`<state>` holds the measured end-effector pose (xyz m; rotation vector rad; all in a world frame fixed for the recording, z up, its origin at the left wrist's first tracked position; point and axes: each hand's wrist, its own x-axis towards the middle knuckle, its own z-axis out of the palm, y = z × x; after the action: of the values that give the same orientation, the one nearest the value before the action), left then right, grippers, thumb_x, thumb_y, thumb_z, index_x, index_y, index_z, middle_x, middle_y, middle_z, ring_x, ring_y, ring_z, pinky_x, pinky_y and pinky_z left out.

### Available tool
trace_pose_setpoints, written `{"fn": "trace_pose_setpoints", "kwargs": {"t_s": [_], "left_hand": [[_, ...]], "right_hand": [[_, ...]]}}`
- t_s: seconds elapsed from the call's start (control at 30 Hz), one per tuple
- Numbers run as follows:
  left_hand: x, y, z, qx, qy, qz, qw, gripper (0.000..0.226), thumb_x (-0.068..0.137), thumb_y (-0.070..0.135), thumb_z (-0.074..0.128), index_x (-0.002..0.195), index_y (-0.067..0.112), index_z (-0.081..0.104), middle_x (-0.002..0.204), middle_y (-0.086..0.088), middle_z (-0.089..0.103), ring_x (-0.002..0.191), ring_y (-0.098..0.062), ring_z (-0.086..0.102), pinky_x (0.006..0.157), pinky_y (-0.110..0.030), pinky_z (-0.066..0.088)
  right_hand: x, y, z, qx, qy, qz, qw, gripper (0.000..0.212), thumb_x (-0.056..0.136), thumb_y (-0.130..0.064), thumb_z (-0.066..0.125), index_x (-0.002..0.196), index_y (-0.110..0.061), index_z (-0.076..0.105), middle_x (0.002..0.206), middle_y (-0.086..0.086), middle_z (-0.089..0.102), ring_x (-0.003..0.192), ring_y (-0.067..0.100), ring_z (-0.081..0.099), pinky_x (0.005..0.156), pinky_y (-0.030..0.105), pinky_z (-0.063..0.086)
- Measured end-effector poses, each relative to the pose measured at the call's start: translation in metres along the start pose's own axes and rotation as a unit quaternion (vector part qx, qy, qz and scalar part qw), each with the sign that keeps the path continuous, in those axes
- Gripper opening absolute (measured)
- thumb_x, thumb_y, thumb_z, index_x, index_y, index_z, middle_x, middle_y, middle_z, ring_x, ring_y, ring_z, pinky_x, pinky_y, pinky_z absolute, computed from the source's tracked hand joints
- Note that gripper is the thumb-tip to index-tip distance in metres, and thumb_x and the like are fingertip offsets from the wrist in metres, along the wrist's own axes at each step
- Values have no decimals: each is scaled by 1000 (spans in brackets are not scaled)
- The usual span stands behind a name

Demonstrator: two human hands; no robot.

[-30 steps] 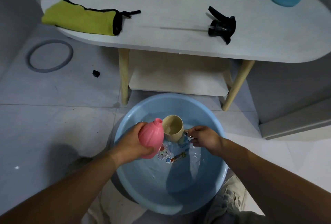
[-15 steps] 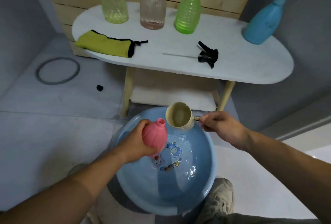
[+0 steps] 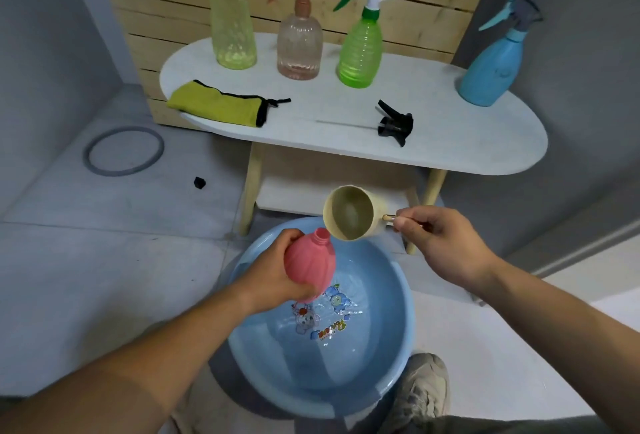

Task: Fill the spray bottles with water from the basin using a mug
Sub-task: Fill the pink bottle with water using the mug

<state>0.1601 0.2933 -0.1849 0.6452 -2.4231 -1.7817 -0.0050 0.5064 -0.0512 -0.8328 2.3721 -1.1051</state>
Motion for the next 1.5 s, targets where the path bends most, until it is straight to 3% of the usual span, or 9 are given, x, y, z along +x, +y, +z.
{"fn": "trace_pose_setpoints", "kwargs": {"t_s": [0.2, 0.43, 0.7, 0.9, 1.33, 1.5], "left_hand": [[1, 1, 1, 2, -11, 3, 1000, 84, 62, 25, 96, 129, 40, 47, 128, 20, 53, 116, -6, 56, 71, -14, 54], [3, 1, 3, -5, -12, 2, 1000, 86, 64, 25, 96, 133, 40, 46, 131, 20, 52, 116, -3, 54, 74, -16, 54], [6, -3, 5, -10, -11, -2, 1000, 88, 61, 28, 97, 131, 42, 46, 132, 19, 51, 118, -7, 54, 76, -21, 57], [8, -4, 5, -16, -12, -6, 1000, 87, 61, 27, 96, 131, 42, 47, 131, 20, 51, 117, -5, 54, 76, -21, 57], [7, -5, 7, -17, -18, -20, 999, 90, 62, 25, 96, 134, 43, 45, 133, 17, 50, 117, -11, 56, 75, -21, 58], [6, -5, 8, -24, -21, -17, 999, 87, 65, 19, 95, 134, 38, 45, 131, 17, 51, 114, -4, 54, 65, -11, 54]], "right_hand": [[3, -1, 0, -19, 1, -60, 998, 23, 97, -30, 61, 77, -22, 71, 62, -15, 56, 59, 3, 48, 58, 11, 37], [6, -2, -1, -39, 25, -82, 996, 18, 93, -29, 66, 79, -38, 70, 98, -9, 68, 97, -1, 58, 76, 1, 37], [9, 1, -3, -35, 32, -100, 994, 25, 92, -28, 68, 84, -52, 66, 106, -19, 63, 104, -5, 57, 80, -1, 37], [11, 3, -5, -47, 34, -96, 994, 14, 91, -30, 68, 94, -44, 71, 118, -7, 62, 113, 1, 57, 85, 2, 40], [10, 0, -7, -113, 39, -125, 985, 16, 93, -34, 64, 103, -32, 76, 124, -7, 57, 116, 5, 55, 89, 9, 39], [10, -1, -7, -129, 42, -136, 981, 17, 93, -32, 64, 104, -28, 76, 126, -6, 56, 117, 7, 54, 88, 9, 39]]}}
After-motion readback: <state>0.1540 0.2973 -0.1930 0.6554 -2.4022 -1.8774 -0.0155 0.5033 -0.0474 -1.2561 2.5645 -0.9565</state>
